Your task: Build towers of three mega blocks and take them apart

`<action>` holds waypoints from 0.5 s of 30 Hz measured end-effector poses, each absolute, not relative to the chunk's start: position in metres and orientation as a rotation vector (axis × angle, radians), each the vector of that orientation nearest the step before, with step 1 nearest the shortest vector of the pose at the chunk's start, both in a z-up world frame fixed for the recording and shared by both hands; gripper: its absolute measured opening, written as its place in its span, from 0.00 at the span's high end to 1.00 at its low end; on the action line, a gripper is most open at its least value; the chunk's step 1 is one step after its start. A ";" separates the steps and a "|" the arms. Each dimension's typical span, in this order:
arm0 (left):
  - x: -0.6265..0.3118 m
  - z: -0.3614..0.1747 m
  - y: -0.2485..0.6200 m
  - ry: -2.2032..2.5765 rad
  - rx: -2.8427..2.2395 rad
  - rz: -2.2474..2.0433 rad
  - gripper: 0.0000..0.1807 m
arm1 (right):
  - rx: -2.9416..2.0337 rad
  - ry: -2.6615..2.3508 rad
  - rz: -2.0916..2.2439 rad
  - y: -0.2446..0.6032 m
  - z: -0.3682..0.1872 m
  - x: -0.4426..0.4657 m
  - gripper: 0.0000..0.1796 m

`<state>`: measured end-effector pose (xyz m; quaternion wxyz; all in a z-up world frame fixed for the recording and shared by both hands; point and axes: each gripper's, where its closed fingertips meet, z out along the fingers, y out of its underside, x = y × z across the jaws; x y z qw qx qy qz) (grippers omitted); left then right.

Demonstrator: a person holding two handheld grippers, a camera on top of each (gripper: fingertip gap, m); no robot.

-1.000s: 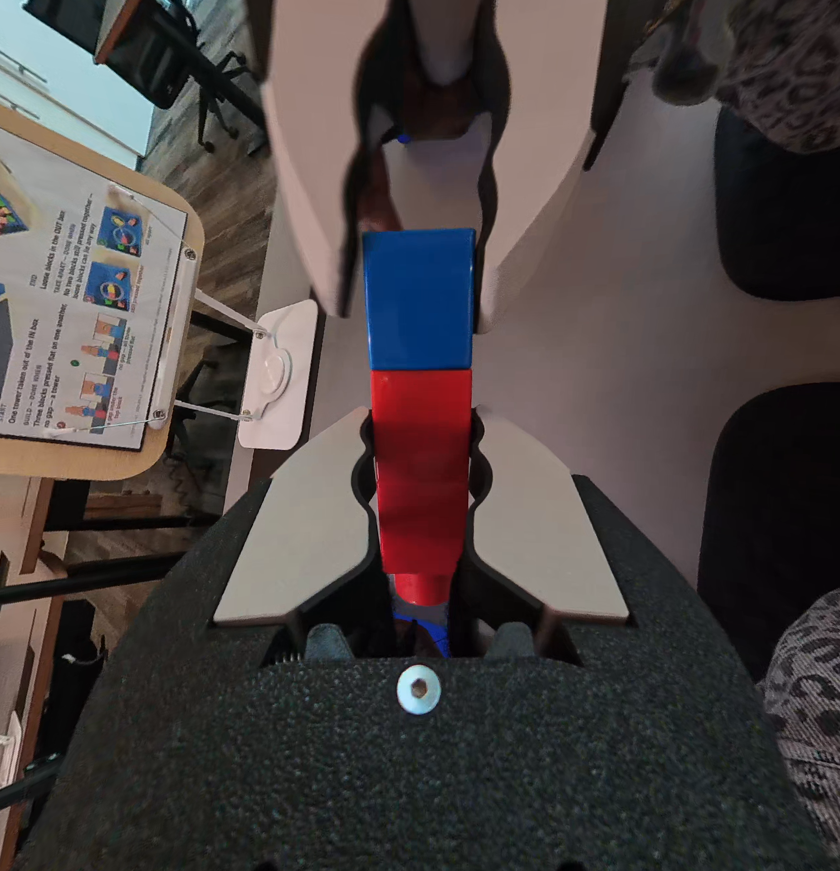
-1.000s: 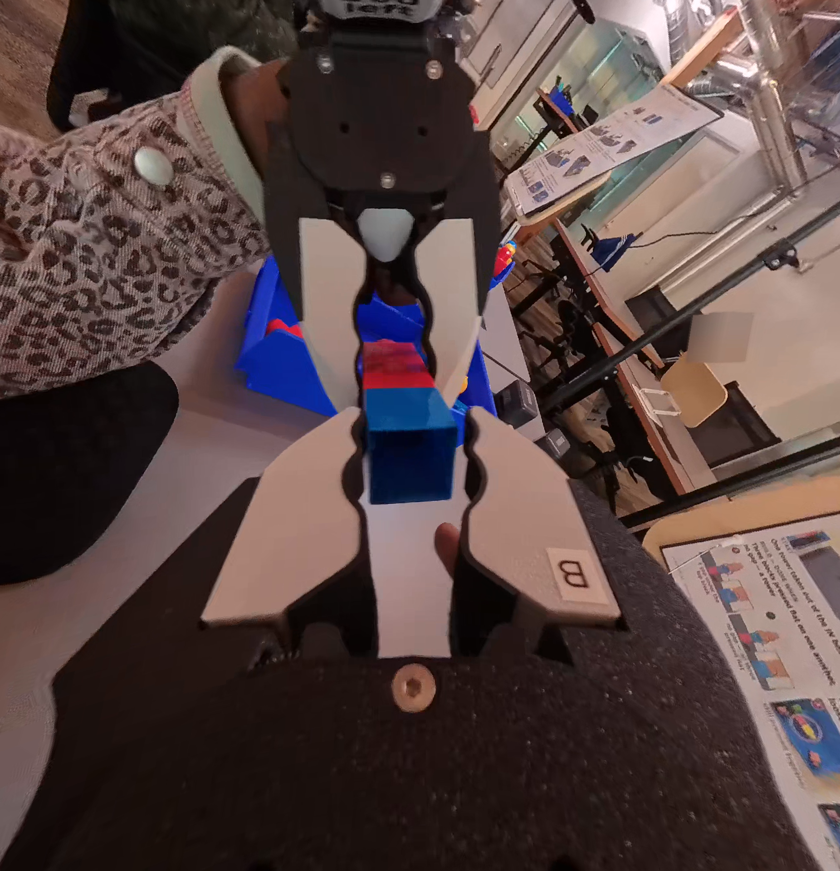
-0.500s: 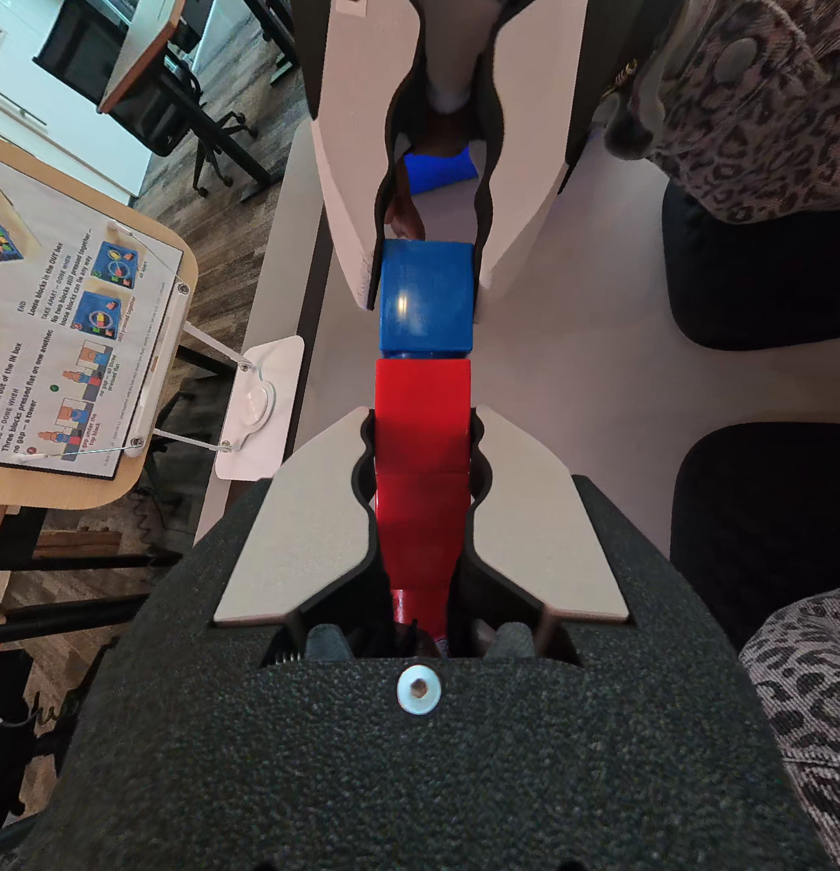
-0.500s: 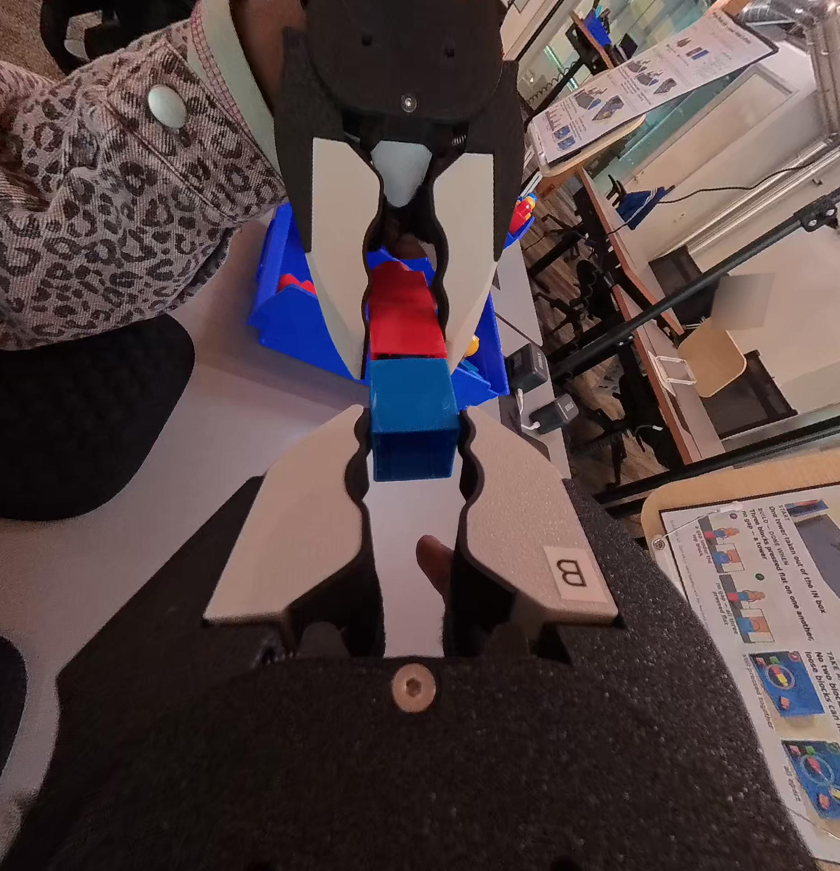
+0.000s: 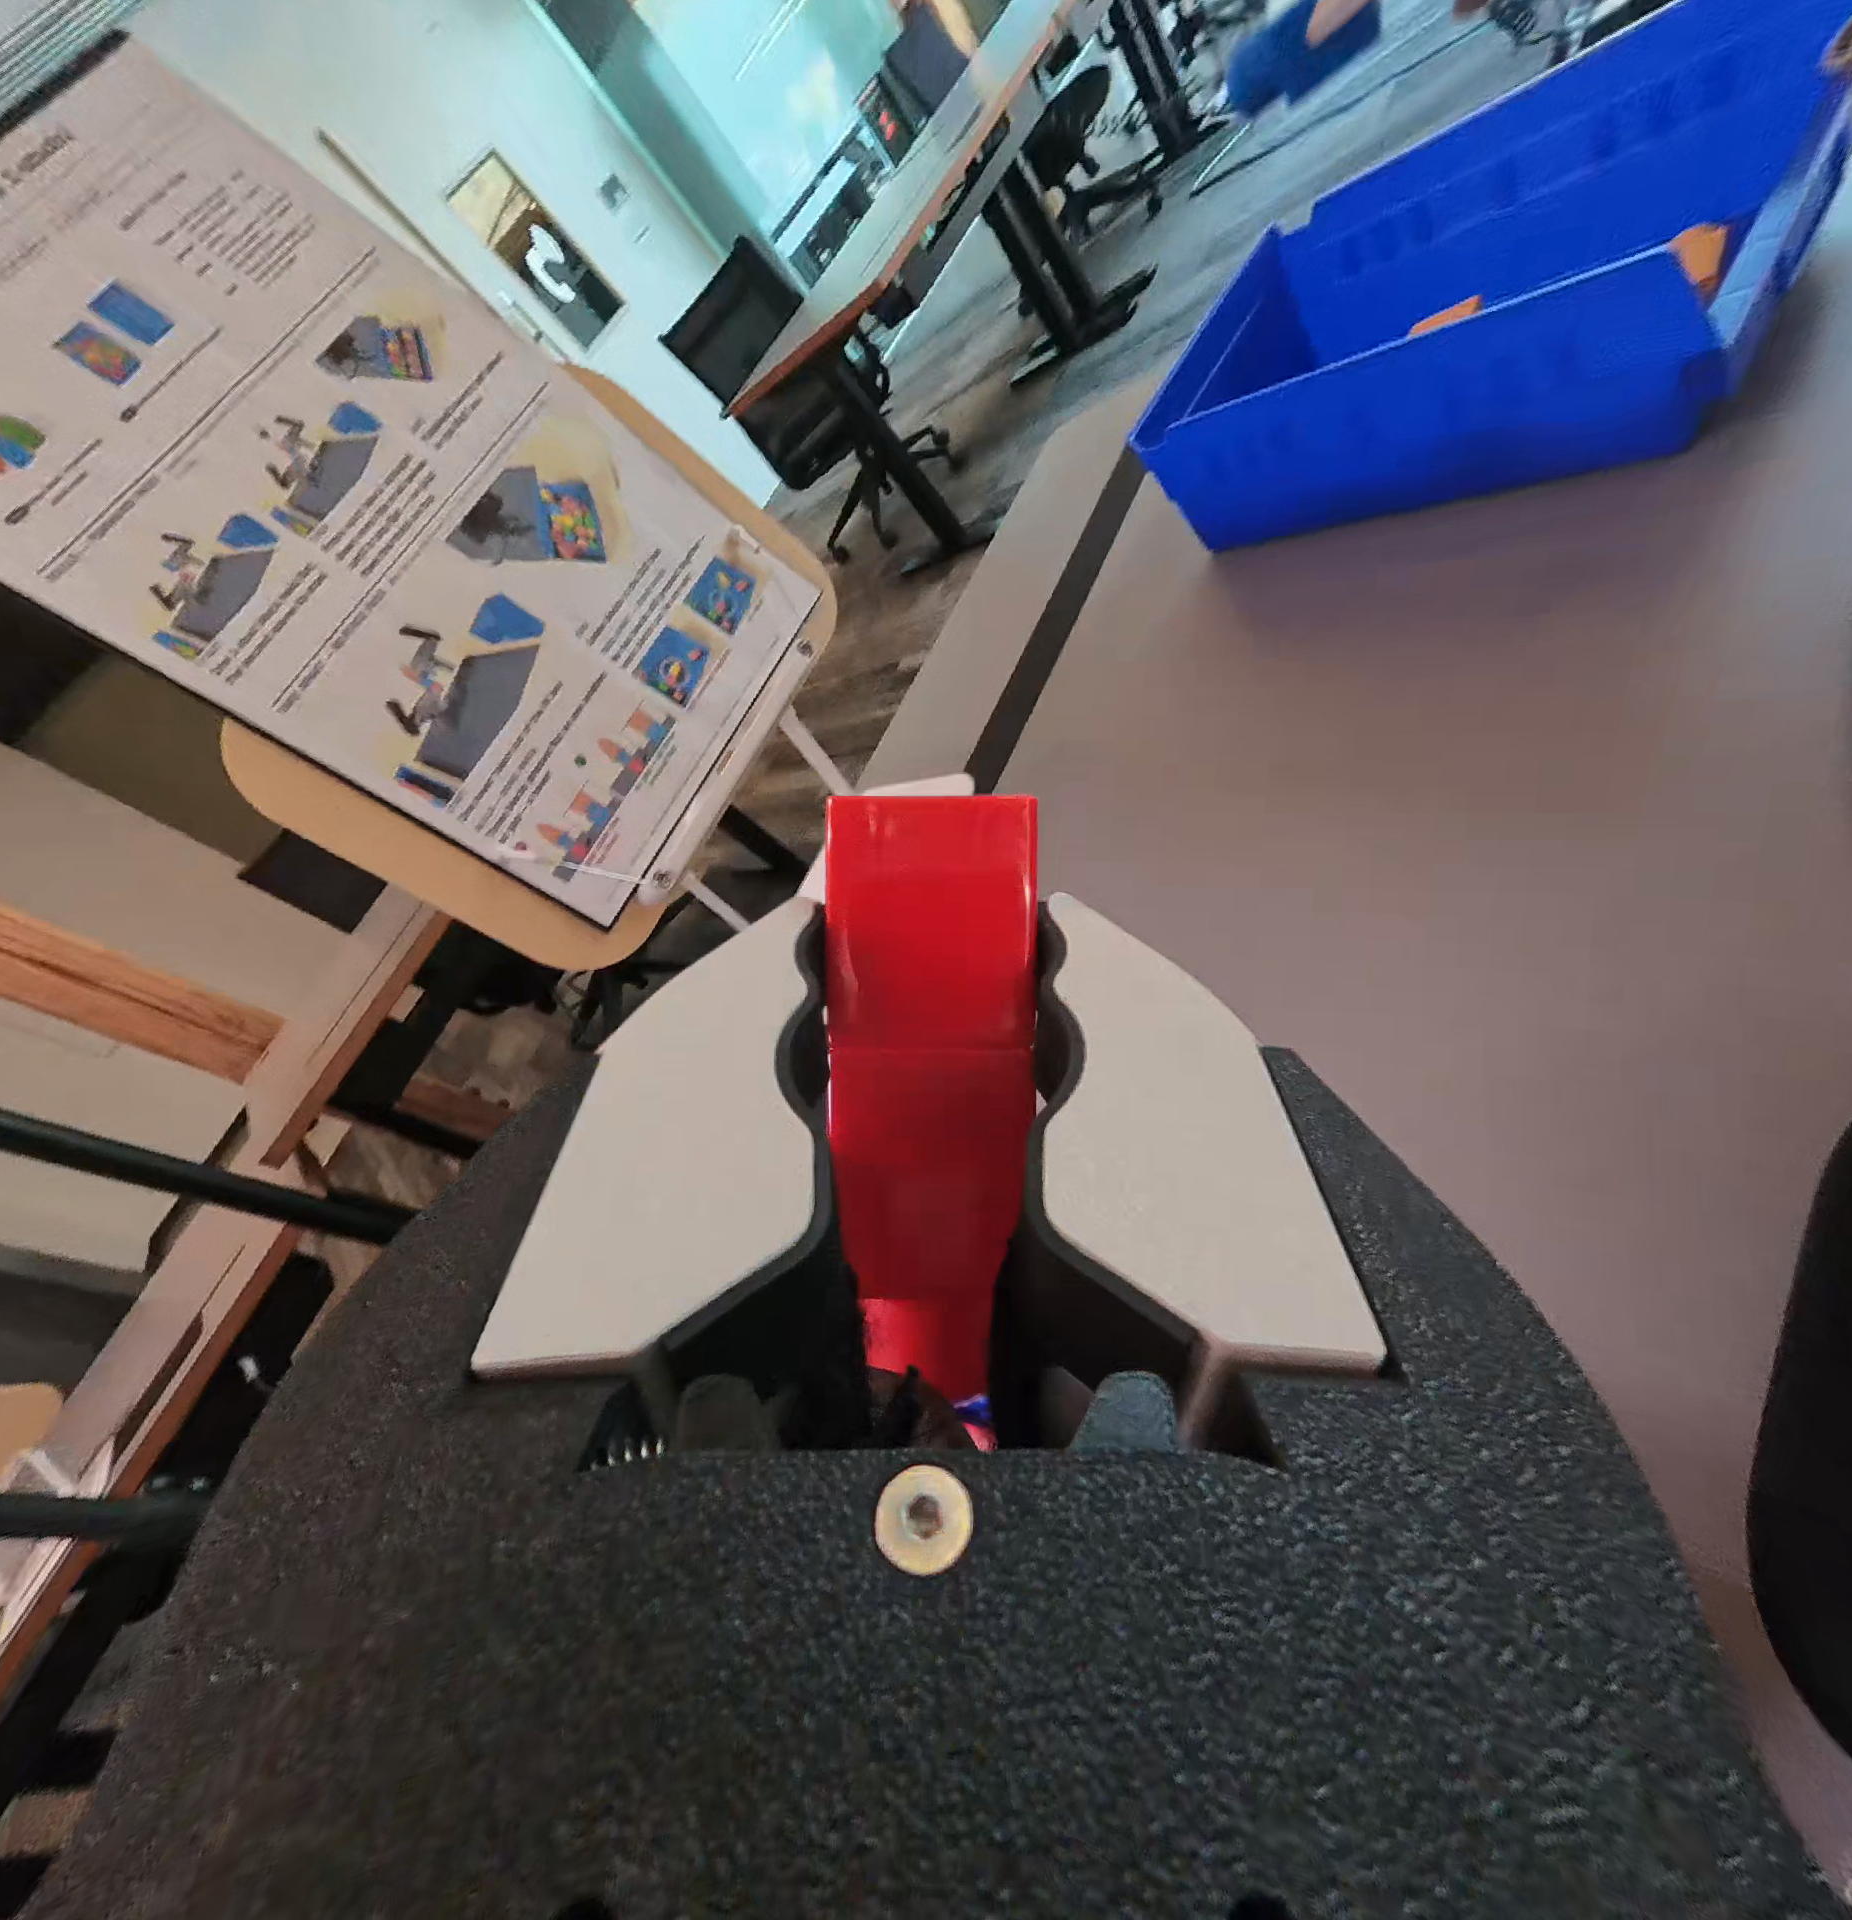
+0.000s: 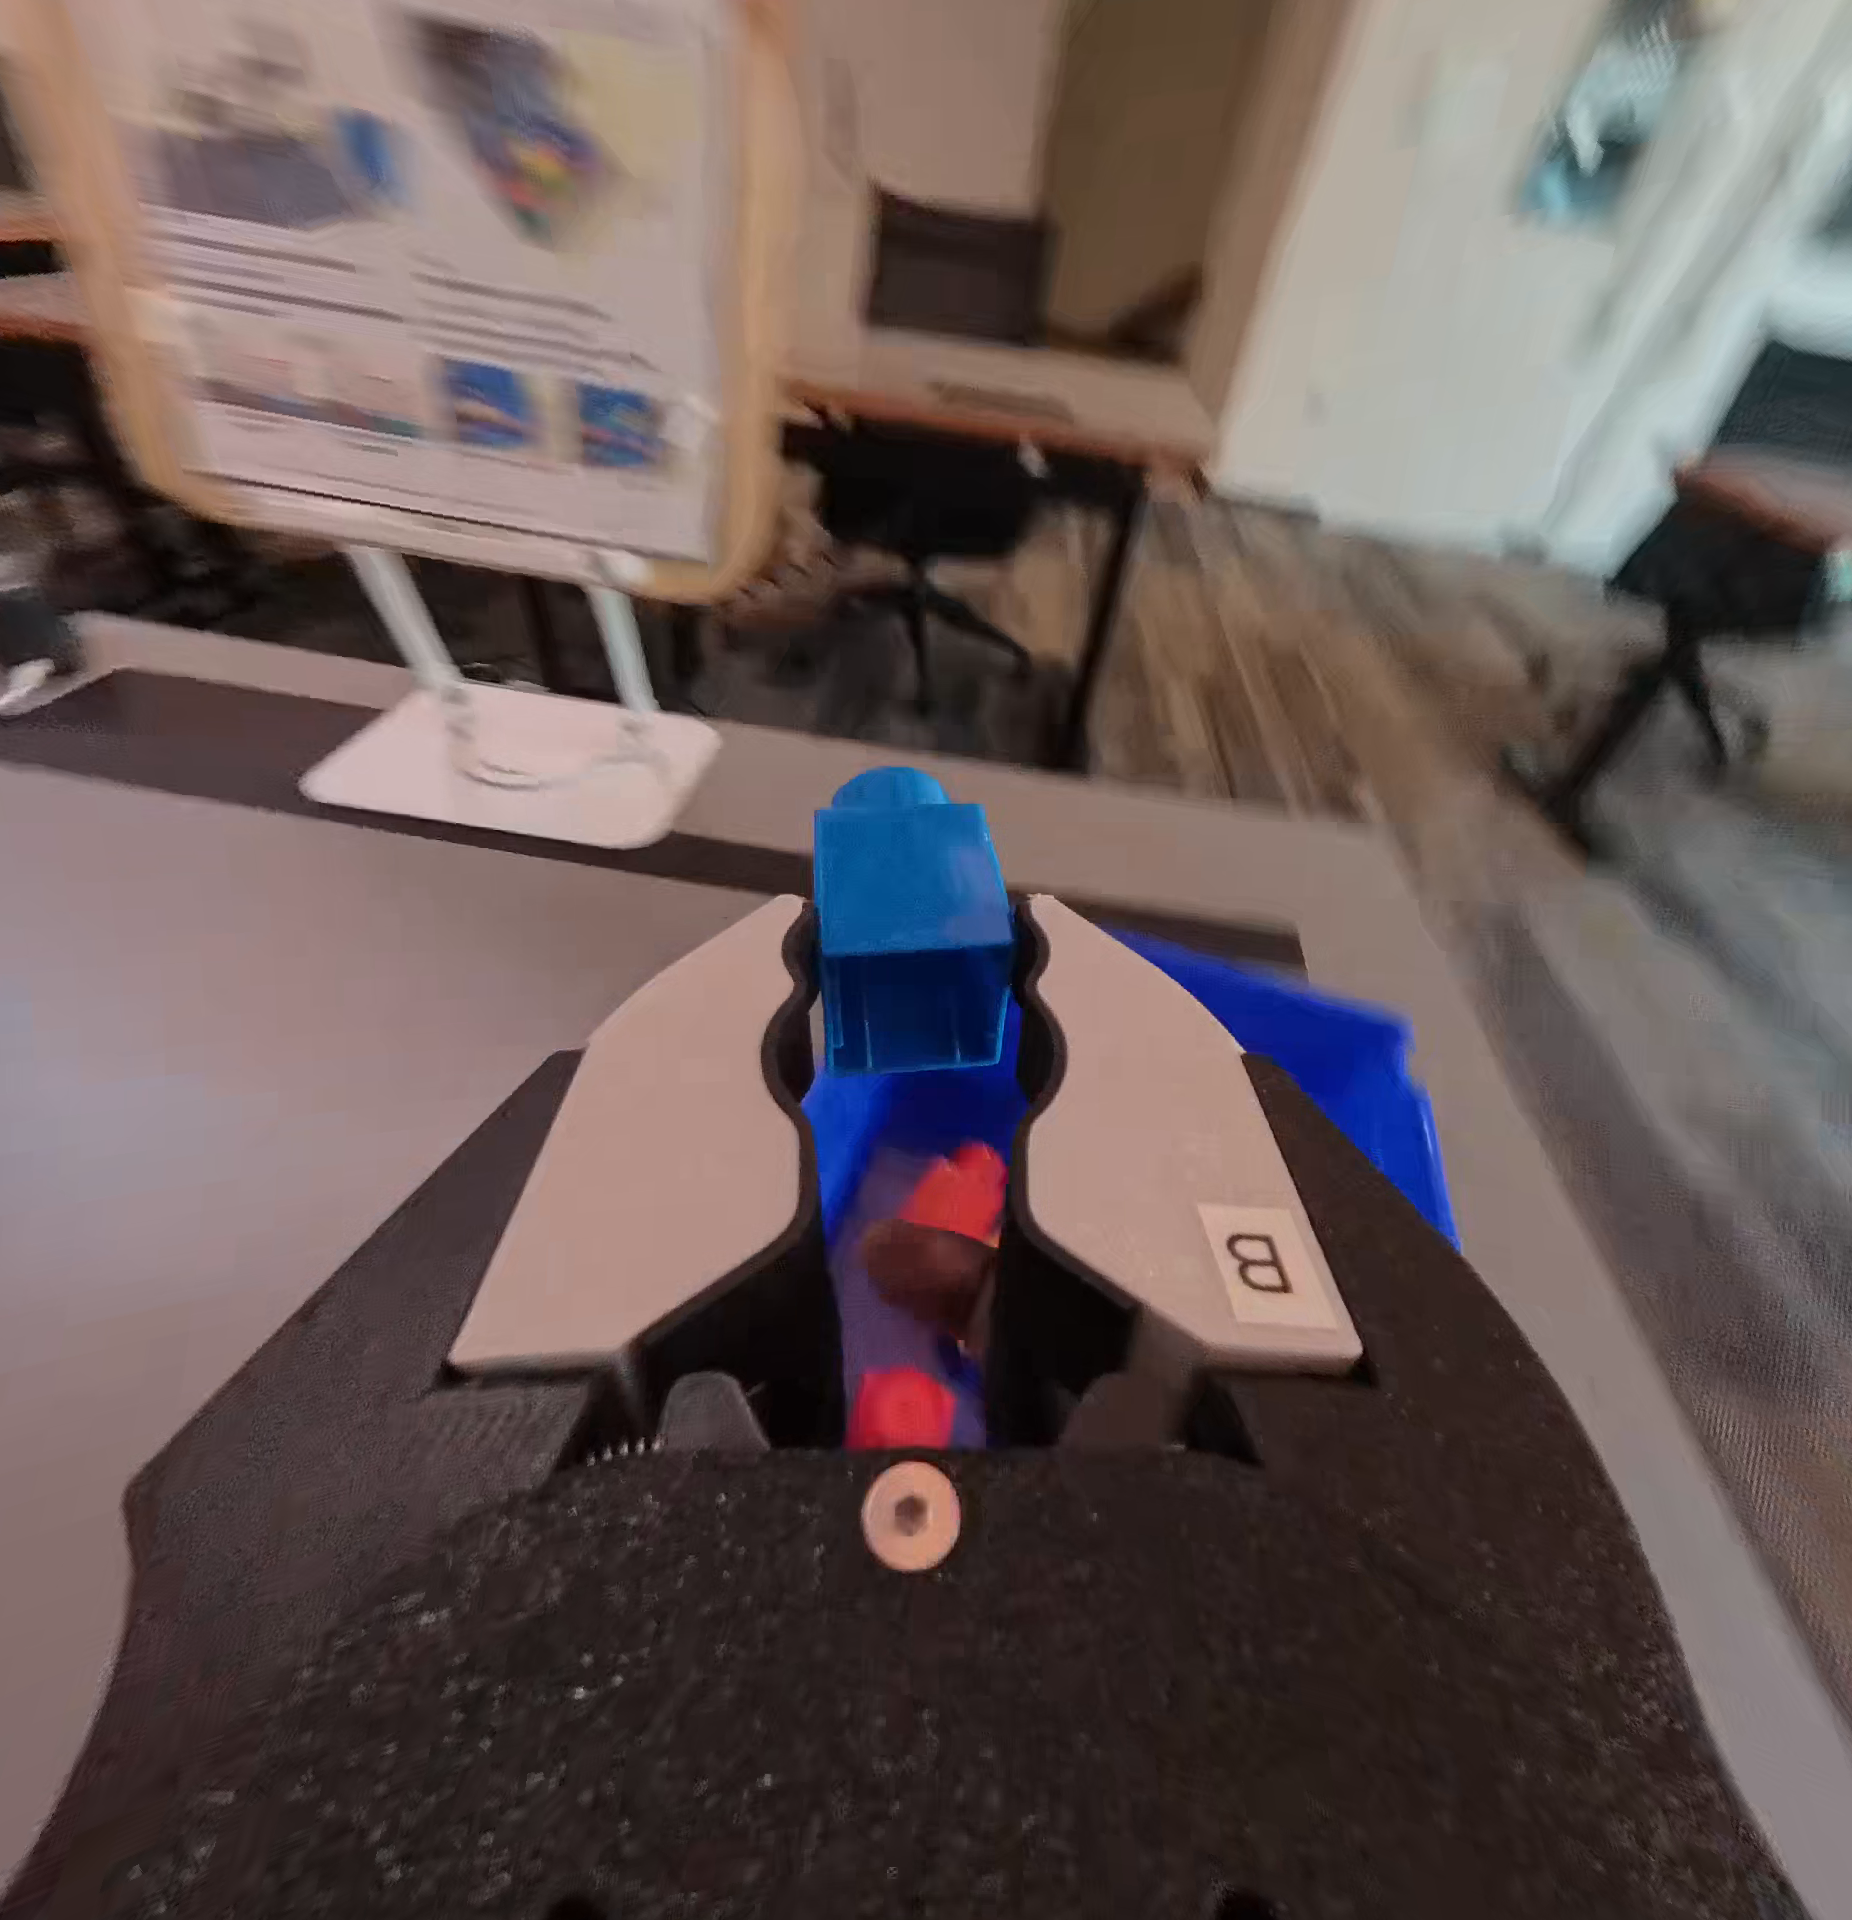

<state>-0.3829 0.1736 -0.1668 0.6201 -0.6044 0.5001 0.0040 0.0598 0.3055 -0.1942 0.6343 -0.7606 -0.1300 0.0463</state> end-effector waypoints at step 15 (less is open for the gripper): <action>-0.373 -0.178 0.177 1.213 -1.437 0.019 0.80 | -2.528 0.257 -0.356 0.293 -0.367 0.182 0.80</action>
